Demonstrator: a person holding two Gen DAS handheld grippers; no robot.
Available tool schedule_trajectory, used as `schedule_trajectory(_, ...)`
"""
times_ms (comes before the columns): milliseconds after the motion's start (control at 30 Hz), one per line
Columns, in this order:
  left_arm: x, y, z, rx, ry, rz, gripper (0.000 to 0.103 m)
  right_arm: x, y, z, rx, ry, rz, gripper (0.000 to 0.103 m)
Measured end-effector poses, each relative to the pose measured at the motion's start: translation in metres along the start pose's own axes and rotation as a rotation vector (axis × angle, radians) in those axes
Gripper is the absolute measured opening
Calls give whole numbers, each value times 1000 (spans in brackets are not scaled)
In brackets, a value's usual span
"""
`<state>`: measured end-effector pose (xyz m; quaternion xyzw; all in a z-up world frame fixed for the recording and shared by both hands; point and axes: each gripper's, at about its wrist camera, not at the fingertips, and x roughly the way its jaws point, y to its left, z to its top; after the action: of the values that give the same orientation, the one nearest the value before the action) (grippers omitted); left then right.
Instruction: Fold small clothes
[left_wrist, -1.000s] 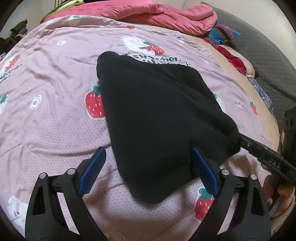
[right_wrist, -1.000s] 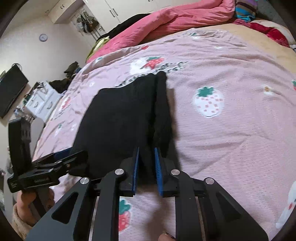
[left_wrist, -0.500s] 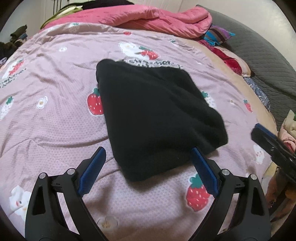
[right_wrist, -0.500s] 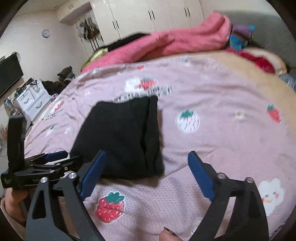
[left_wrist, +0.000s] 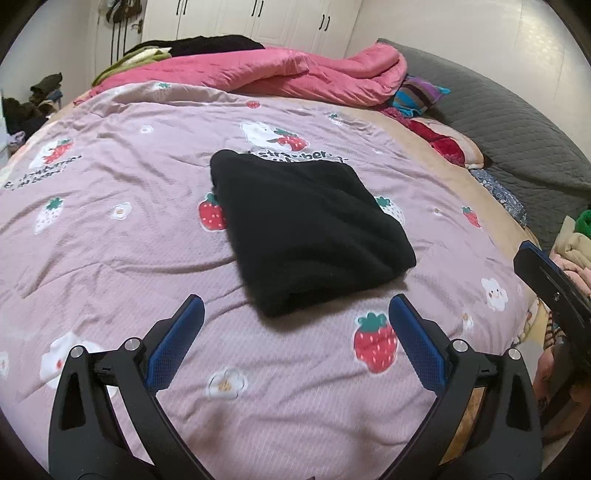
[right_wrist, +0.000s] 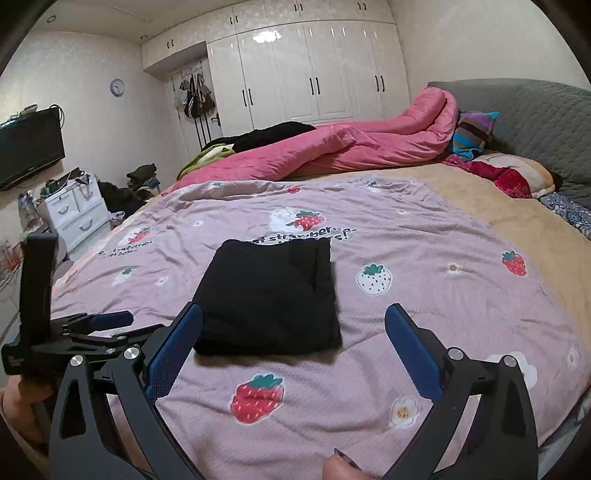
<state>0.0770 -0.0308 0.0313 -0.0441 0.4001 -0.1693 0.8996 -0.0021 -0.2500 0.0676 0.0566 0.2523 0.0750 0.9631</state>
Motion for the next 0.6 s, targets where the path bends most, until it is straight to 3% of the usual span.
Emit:
schedule_trajectory(267,-17,4,-20,17,-41,25,94,-17,14,-21,-71,-71,-69,99)
schedule_trajectory(600,-19,14,-48,6,-56,21,94,-19,19,-59,-93,-38,-86,99)
